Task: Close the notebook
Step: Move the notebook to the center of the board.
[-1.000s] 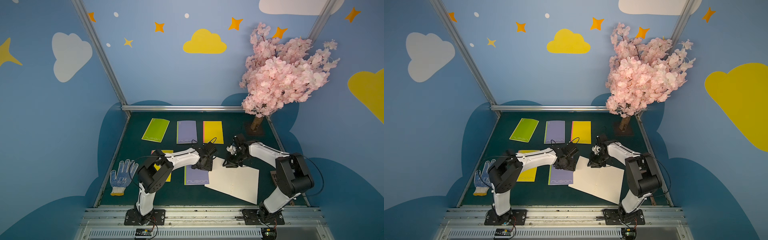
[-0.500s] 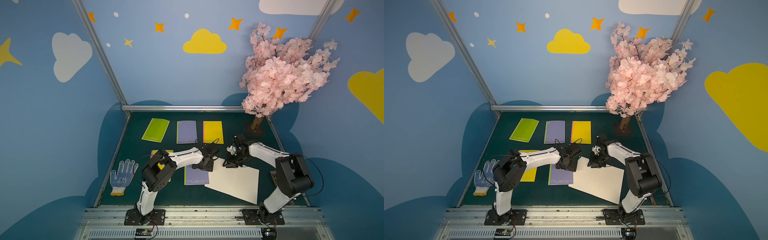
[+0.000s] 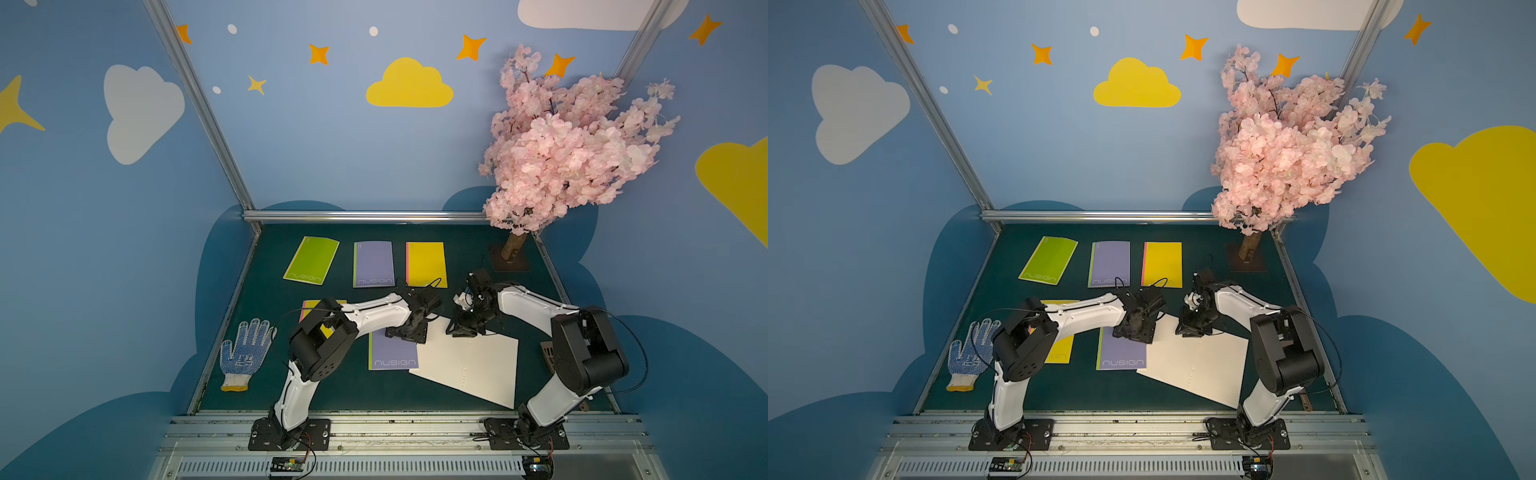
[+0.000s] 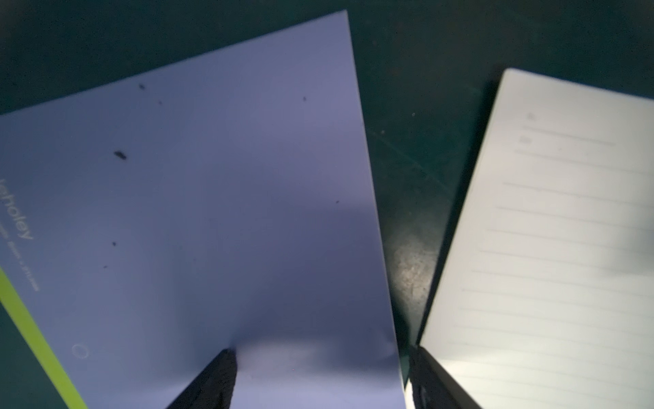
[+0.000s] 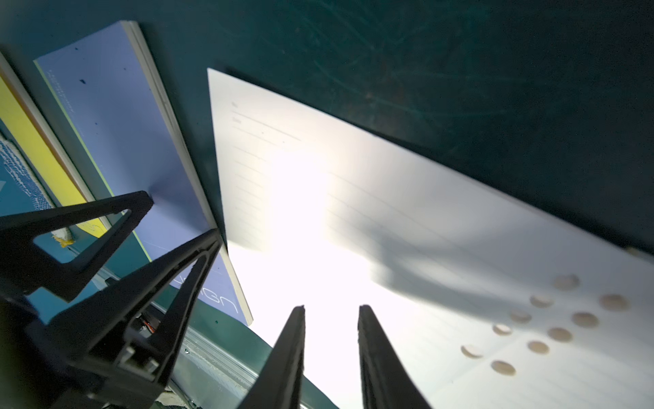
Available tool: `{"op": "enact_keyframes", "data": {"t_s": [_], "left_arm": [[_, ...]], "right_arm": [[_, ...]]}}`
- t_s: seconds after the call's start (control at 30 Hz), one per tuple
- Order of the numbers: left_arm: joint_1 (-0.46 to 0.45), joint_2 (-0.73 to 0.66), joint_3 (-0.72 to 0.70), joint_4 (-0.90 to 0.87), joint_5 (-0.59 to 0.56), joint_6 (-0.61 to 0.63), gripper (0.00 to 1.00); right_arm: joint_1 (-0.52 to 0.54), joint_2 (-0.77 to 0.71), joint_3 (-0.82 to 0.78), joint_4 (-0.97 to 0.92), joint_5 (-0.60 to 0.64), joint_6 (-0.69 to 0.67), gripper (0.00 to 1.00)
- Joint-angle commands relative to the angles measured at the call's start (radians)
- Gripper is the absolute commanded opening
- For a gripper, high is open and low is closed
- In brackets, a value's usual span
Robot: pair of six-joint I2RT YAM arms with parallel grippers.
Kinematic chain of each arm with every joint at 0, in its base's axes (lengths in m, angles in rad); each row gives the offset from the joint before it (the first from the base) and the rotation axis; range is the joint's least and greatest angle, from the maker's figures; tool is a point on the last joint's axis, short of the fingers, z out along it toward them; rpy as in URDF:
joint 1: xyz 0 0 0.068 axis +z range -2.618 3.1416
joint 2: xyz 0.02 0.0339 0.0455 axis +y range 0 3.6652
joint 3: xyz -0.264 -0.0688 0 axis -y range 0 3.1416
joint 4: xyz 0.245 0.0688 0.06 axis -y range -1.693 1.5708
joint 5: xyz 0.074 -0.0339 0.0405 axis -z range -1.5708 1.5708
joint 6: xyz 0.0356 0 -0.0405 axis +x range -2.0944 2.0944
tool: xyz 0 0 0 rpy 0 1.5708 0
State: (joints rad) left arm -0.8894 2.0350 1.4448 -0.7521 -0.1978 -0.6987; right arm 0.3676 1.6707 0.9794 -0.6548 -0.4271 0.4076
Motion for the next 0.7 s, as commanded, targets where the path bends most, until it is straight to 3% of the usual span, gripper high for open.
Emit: {"op": "enact_keyframes", "data": {"t_s": [0.0,0.67], "left_arm": [[0.001,0.044,0.003,-0.087,-0.012,0.011,0.79],[0.030,0.044,-0.017,-0.117,-0.026,0.086,0.78]], "right_arm": [[-0.006,-0.031,-0.016,-0.010,0.007,0.003,0.29],[-0.007,-0.028,-0.016,-0.008,0.001,0.004,0.29]]}}
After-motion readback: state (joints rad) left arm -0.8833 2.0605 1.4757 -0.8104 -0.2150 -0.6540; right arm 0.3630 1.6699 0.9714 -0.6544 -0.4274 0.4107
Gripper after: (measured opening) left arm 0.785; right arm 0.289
